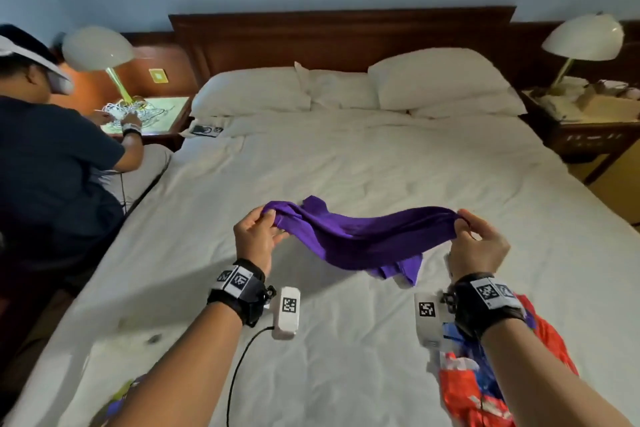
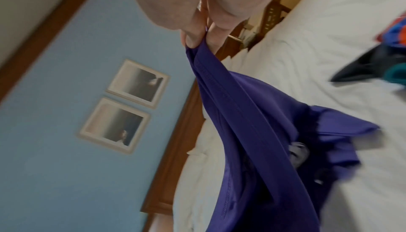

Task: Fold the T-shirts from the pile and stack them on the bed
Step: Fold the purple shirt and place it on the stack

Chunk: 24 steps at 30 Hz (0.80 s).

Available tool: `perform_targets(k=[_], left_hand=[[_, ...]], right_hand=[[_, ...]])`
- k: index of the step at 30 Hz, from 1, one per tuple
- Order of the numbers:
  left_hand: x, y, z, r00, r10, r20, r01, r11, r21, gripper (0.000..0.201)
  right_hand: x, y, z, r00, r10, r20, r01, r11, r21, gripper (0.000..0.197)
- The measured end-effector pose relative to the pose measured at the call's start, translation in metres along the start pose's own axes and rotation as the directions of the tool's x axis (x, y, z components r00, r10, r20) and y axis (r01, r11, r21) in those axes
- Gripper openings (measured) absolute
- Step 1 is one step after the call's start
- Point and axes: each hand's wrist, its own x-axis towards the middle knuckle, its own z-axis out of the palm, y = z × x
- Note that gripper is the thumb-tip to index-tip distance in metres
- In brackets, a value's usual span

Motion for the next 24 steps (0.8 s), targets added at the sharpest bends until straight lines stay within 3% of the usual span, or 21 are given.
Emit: perform_targets(k=[6, 11, 14, 18, 20, 21, 22, 24], left_hand=[[-0.024, -0.110, -0.063, 0.963, -0.170, -0.210, 0.187, 0.981, 0.061, 0.022], [-0.038, -0.195, -0.125, 0.877, -0.264, -0.402, 0.328, 0.940, 0.097, 0.030], [-0.044, -0.238, -0.172, 0.810, -0.285, -0.513, 0.415, 0.897, 0.156, 0.039], [-0.044, -0.273, -0.224, 0.777, -0.244, -0.580, 0.527, 0.755, 0.389, 0.038], [-0.037, -0.280, -0.242, 0.787, -0.308, -0.534, 0.599, 0.588, 0.544, 0.028], [-0.030, -0.284, -0.249, 0.781, -0.357, -0.513, 0.624, 0.484, 0.613, 0.024], [-0.024, -0.291, -0.254, 0.769, -0.373, -0.519, 0.639, 0.426, 0.640, 0.035], [-0.020, -0.288, -0.239, 0.786, -0.338, -0.518, 0.618, 0.404, 0.675, 0.049]], right_hand=[[-0.045, 0.103, -0.034, 0.989, 0.140, 0.053, -0.119, 0.949, -0.292, 0.026], [-0.071, 0.184, -0.075, 0.958, 0.281, 0.062, -0.200, 0.806, -0.557, 0.032], [-0.084, 0.233, -0.105, 0.945, 0.311, 0.097, -0.162, 0.707, -0.688, 0.034], [-0.098, 0.272, -0.136, 0.897, 0.412, 0.163, -0.097, 0.541, -0.835, 0.028], [-0.100, 0.277, -0.144, 0.869, 0.454, 0.196, -0.068, 0.504, -0.861, 0.018], [-0.100, 0.283, -0.146, 0.867, 0.457, 0.200, -0.068, 0.506, -0.860, 0.027], [-0.099, 0.291, -0.146, 0.871, 0.453, 0.191, -0.080, 0.515, -0.853, 0.037], [-0.096, 0.312, -0.141, 0.884, 0.447, 0.134, -0.137, 0.523, -0.841, 0.055]])
